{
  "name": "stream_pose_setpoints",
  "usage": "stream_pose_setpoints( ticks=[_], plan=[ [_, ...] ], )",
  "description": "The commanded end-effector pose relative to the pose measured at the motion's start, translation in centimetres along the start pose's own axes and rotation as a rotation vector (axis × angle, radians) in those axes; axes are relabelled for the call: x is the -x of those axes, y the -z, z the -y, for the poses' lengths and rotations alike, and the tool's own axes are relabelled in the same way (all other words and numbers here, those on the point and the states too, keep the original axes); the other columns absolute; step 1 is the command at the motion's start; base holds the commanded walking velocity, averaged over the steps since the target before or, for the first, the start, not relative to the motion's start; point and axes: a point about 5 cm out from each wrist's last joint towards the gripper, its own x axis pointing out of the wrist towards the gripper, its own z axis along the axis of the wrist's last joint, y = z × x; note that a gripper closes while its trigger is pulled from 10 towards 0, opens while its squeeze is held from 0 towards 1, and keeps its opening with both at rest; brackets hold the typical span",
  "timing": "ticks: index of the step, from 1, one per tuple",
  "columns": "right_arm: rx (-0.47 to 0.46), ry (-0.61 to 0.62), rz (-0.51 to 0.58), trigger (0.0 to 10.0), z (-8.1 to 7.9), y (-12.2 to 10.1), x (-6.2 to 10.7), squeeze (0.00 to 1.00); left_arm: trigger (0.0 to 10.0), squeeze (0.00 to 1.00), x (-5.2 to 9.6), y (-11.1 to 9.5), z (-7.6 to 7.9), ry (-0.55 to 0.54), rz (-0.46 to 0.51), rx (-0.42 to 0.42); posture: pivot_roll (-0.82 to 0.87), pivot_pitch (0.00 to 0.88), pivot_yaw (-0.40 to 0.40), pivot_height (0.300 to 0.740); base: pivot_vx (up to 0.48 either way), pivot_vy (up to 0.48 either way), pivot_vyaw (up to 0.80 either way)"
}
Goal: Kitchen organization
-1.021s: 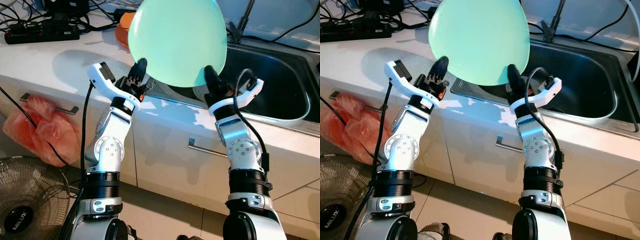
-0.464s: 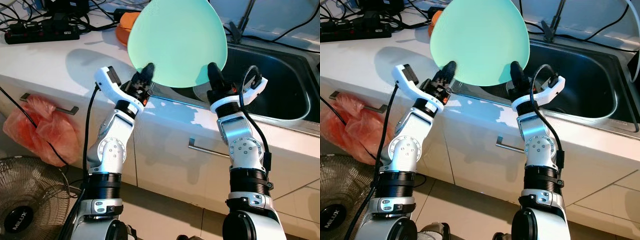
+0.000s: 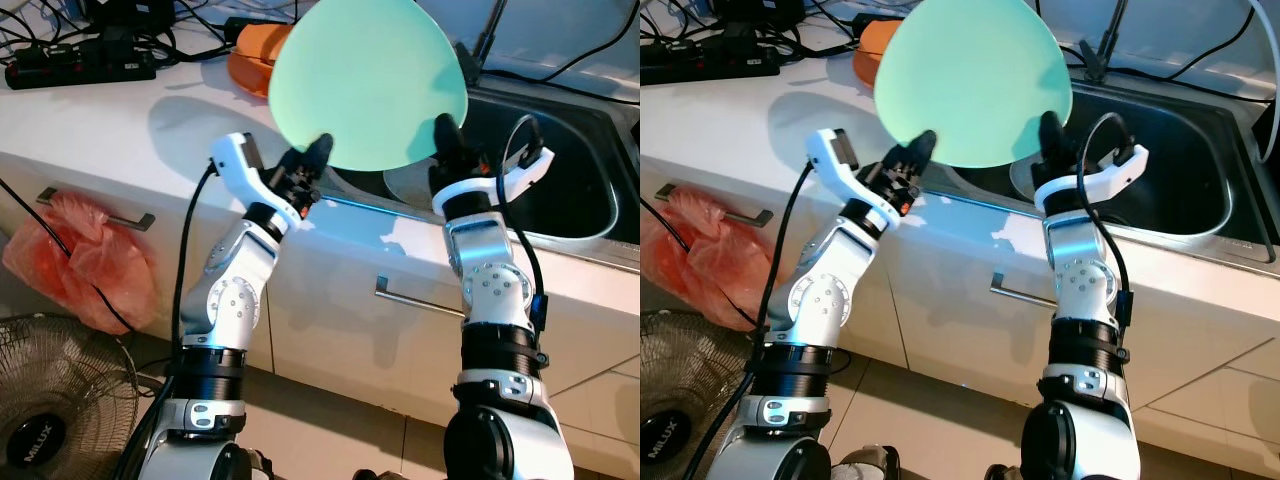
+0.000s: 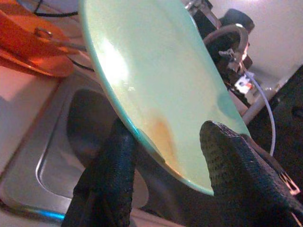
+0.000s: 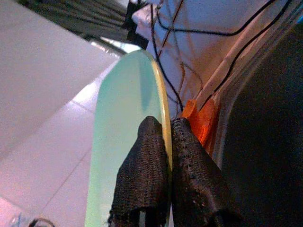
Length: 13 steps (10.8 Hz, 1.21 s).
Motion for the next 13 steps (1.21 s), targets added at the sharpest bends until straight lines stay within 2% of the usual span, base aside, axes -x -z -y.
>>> stream_pose_setpoints(
  ticks=[1, 4, 6, 9, 12, 13],
  plan=[
    [-0.036, -0.019, 0.061, 0.0, -0.9, -1.0, -0.7, 0.00, 10.0, 0.00, 0.0, 0.1, 0.7, 0.038, -0.020, -0.035, 0.21, 0.082, -0.040, 0.740, 0.000, 0.000, 0.00],
    [-0.087, -0.015, 0.081, 0.0, -0.9, -1.4, -1.0, 0.00, 10.0, 0.00, 0.0, 0.4, 0.9, 0.036, -0.036, -0.051, 0.21, 0.074, -0.039, 0.740, 0.000, 0.000, 0.00],
    [-0.064, -0.004, 0.102, 0.0, -0.9, -1.8, -1.2, 0.00, 10.0, 0.00, 0.0, 0.6, 0.9, 0.041, -0.057, -0.101, 0.21, 0.067, -0.039, 0.740, 0.000, 0.000, 0.00],
    [-0.076, 0.031, 0.146, 0.0, -0.5, -2.7, -1.4, 0.00, 10.0, 0.00, 0.1, 0.9, 0.9, 0.040, -0.085, -0.153, 0.21, 0.074, -0.042, 0.740, 0.000, 0.000, 0.00],
    [0.000, 0.068, 0.174, 0.0, -0.1, -3.3, -1.6, 0.00, 10.0, 0.00, 0.2, 1.3, 0.9, 0.041, -0.111, -0.213, 0.21, 0.078, -0.042, 0.740, 0.000, 0.000, 0.00],
    [0.088, 0.064, 0.166, 0.0, -0.2, -3.2, -1.5, 0.00, 10.0, 0.00, 0.2, 1.4, 0.9, 0.039, -0.120, -0.234, 0.21, 0.080, -0.042, 0.740, 0.000, 0.000, 0.00]
  ],
)
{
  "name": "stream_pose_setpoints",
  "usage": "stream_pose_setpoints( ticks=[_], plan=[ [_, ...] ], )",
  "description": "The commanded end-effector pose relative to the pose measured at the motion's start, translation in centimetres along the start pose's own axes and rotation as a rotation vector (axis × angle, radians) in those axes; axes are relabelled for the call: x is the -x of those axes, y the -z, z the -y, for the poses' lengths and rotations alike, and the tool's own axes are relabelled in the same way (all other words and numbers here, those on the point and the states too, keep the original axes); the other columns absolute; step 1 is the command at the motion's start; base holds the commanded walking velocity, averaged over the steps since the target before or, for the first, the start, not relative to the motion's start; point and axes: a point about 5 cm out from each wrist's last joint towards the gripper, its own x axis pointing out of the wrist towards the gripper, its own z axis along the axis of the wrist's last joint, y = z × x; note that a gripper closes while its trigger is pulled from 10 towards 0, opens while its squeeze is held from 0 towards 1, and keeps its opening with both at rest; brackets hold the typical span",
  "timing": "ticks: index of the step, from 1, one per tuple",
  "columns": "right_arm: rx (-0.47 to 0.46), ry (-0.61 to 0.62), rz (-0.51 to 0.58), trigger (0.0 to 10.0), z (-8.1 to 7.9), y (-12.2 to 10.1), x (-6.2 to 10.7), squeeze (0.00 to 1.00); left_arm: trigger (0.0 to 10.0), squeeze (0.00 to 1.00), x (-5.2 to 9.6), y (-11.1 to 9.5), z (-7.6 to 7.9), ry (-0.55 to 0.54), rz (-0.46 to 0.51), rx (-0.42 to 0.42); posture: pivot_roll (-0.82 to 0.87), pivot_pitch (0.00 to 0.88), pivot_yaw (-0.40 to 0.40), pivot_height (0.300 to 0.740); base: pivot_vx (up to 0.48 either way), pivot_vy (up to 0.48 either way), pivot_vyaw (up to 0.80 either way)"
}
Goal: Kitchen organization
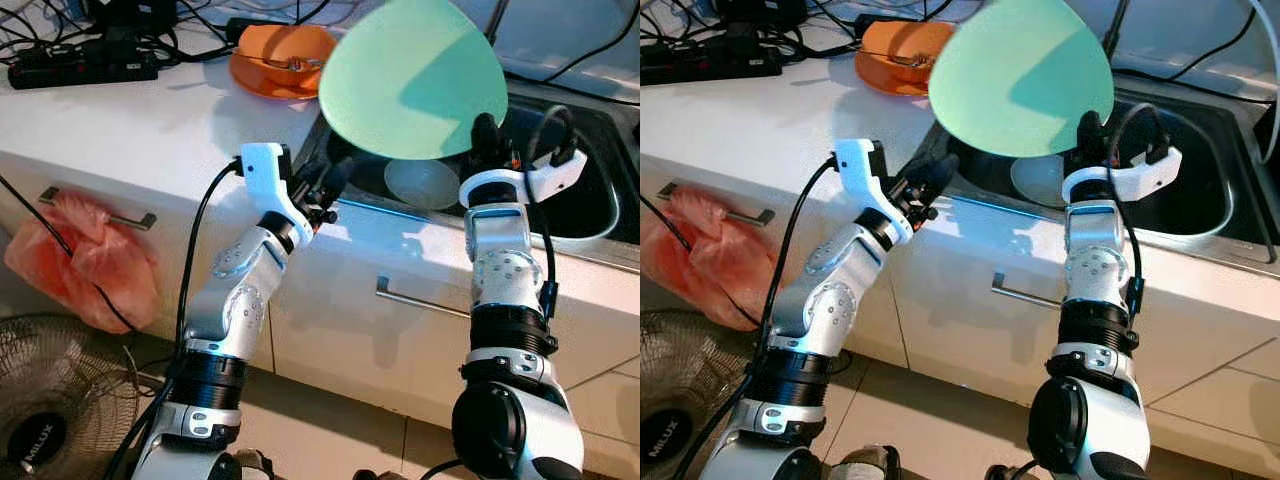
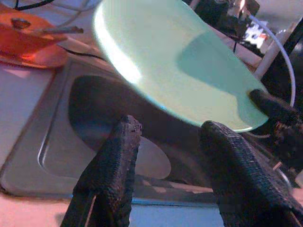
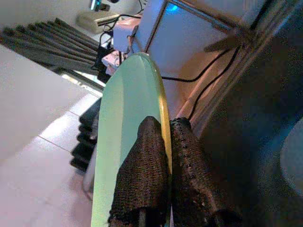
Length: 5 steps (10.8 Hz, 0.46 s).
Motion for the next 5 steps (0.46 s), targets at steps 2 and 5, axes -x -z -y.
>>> stream_pose_setpoints(
  ticks=[2, 5],
  plan=[
    [0.104, -0.072, 0.021, 10.0, -1.60, -0.43, -0.62, 0.00, 10.0, 0.00, 0.11, 0.10, 0.24, 0.019, -0.018, -0.044, 0.21, 0.082, -0.042, 0.740, 0.000, 0.000, 0.00],
    [0.339, -0.110, 0.051, 10.0, -2.37, -0.84, -1.05, 0.00, 10.0, 0.00, 0.42, -0.14, 0.05, 0.026, -0.045, -0.125, 0.21, 0.084, -0.043, 0.740, 0.000, 0.000, 0.00]
  ],
)
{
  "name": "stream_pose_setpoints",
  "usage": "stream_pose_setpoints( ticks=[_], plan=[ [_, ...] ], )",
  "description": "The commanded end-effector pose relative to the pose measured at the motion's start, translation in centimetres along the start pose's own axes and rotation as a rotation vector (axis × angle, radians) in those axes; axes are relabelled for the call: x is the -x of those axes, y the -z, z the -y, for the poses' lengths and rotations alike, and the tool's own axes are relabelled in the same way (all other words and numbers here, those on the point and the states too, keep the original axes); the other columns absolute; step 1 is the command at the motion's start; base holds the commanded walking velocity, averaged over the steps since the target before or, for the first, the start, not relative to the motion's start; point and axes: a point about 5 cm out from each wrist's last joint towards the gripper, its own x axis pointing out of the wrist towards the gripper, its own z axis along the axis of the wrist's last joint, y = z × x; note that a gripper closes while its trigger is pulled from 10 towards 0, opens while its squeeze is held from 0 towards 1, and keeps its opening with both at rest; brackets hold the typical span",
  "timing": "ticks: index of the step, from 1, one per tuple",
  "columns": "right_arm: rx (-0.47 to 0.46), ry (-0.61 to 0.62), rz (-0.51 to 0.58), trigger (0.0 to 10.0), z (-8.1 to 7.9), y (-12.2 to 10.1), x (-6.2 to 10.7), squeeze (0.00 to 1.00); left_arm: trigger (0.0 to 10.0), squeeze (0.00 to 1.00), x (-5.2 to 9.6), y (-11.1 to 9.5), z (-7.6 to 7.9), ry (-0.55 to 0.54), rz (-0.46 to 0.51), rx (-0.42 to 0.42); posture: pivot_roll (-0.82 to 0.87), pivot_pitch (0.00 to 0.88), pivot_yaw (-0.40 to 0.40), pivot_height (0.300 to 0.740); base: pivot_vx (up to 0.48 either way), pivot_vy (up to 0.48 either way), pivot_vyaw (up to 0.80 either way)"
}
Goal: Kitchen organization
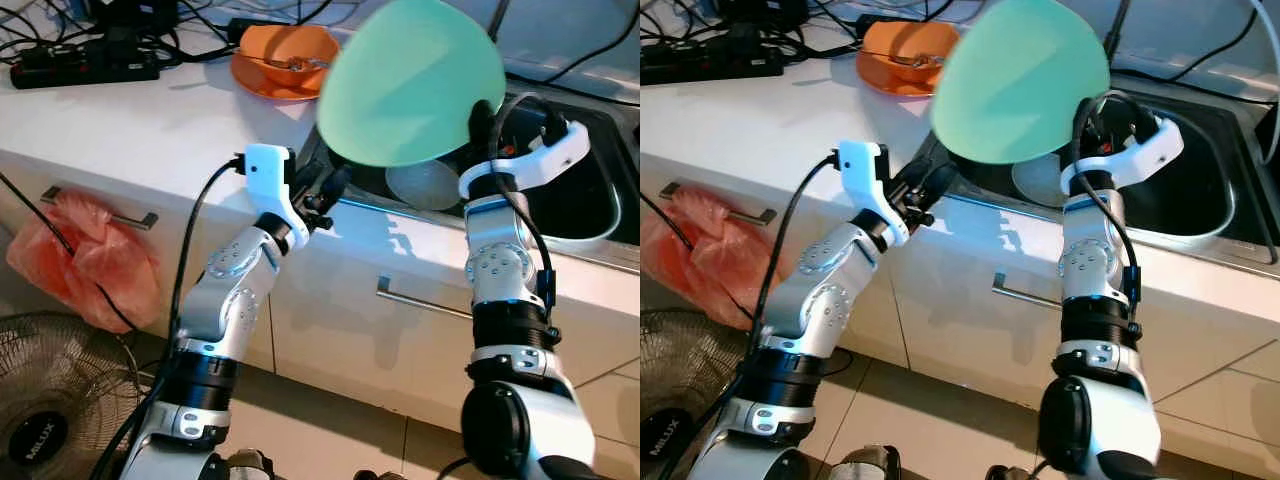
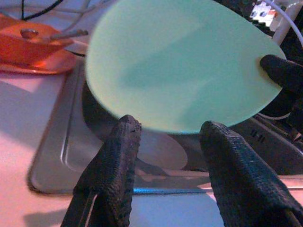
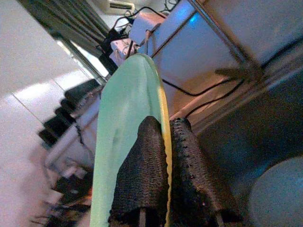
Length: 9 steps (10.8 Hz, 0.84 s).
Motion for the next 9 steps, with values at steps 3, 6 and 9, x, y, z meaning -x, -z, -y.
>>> stream_pose_setpoints(
  ticks=[3, 6, 9],
  plan=[
    [0.148, -0.041, 0.105, 10.0, -1.4, -2.3, -1.3, 0.00, 10.0, 0.00, 0.3, 0.3, 0.5, 0.021, -0.018, -0.020, 0.21, 0.086, -0.046, 0.740, 0.000, 0.000, 0.00],
    [0.329, -0.050, 0.162, 10.0, -1.7, -2.8, -1.6, 0.00, 10.0, 0.00, 0.5, 0.4, 0.6, 0.034, -0.034, -0.052, 0.21, 0.080, -0.044, 0.740, 0.000, 0.000, 0.00],
    [0.490, -0.101, 0.159, 10.0, -1.9, -2.0, -1.6, 0.00, 10.0, 0.00, 1.0, 0.8, 0.4, 0.050, -0.064, -0.083, 0.22, 0.067, -0.040, 0.740, 0.000, 0.000, 0.00]
  ],
)
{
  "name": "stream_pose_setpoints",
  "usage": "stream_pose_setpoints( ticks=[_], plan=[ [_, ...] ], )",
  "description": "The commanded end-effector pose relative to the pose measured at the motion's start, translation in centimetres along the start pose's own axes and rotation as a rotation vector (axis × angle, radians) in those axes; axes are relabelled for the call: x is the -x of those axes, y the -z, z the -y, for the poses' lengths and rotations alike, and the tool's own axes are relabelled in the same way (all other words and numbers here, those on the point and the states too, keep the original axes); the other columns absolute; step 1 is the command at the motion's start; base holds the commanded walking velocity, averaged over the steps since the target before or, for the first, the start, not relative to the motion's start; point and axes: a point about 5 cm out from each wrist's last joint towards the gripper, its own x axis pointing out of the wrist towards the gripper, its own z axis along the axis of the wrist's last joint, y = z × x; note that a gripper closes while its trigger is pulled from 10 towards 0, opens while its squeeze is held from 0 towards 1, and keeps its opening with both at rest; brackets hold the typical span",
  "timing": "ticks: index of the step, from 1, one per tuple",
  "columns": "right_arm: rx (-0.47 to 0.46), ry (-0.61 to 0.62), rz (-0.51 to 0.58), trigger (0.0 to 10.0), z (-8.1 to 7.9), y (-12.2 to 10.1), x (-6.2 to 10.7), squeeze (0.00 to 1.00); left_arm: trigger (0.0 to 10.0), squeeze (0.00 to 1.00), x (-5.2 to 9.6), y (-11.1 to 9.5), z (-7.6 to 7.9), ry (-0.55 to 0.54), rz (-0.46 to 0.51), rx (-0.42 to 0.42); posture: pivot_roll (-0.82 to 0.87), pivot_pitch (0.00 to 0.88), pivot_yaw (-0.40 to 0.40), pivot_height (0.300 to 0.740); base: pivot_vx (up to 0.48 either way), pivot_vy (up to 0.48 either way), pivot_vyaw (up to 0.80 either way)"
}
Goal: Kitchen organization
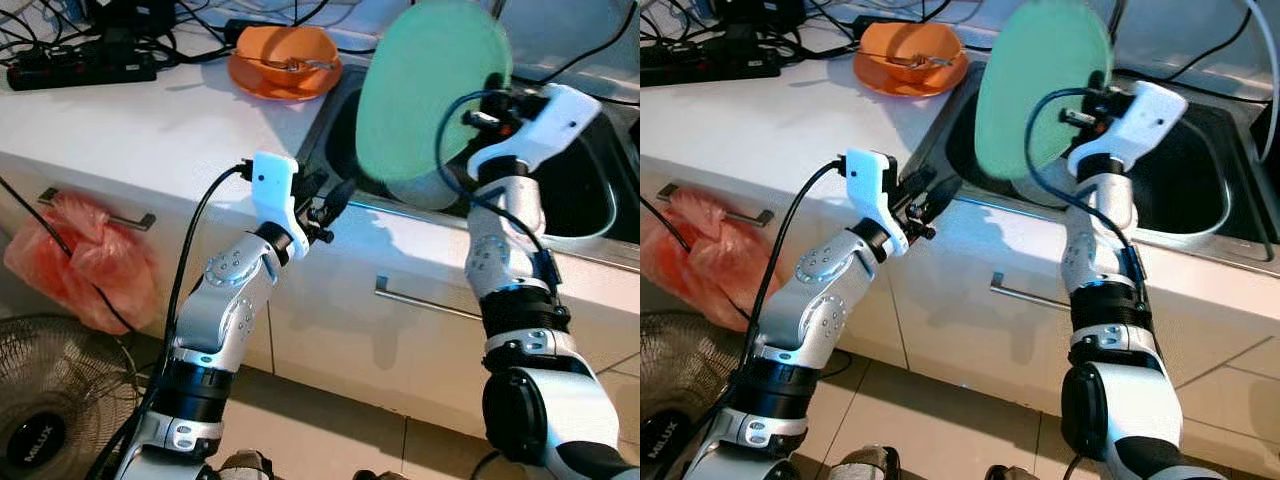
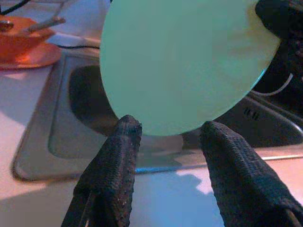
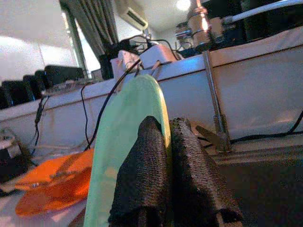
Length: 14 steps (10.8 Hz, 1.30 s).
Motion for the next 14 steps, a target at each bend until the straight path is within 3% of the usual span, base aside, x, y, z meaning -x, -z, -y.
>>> stream_pose_setpoints(
  ticks=[1, 4, 9, 14],
  plan=[
    [0.040, -0.024, 0.067, 10.0, -0.3, -1.3, -0.7, 0.00, 10.0, 0.00, 0.2, 0.0, 0.3, 0.022, -0.009, -0.016, 0.22, 0.065, -0.039, 0.740, 0.000, 0.000, 0.00],
    [0.177, -0.103, 0.060, 10.0, -1.0, -0.7, -0.7, 0.00, 10.0, 0.00, 0.3, 0.0, 0.5, 0.040, -0.019, -0.032, 0.22, 0.058, -0.040, 0.740, 0.000, 0.000, 0.00],
    [0.228, -0.222, 0.021, 10.0, -3.3, 1.0, -0.3, 0.00, 10.0, 0.00, 0.4, 0.0, 0.8, 0.046, -0.019, -0.053, 0.23, 0.062, -0.048, 0.740, 0.000, 0.000, 0.00],
    [0.232, -0.211, -0.029, 10.0, -3.1, 2.1, 0.1, 0.00, 10.0, 0.00, 0.6, 0.2, 0.7, 0.028, -0.028, -0.057, 0.24, 0.078, -0.048, 0.740, 0.000, 0.000, 0.00]
  ],
)
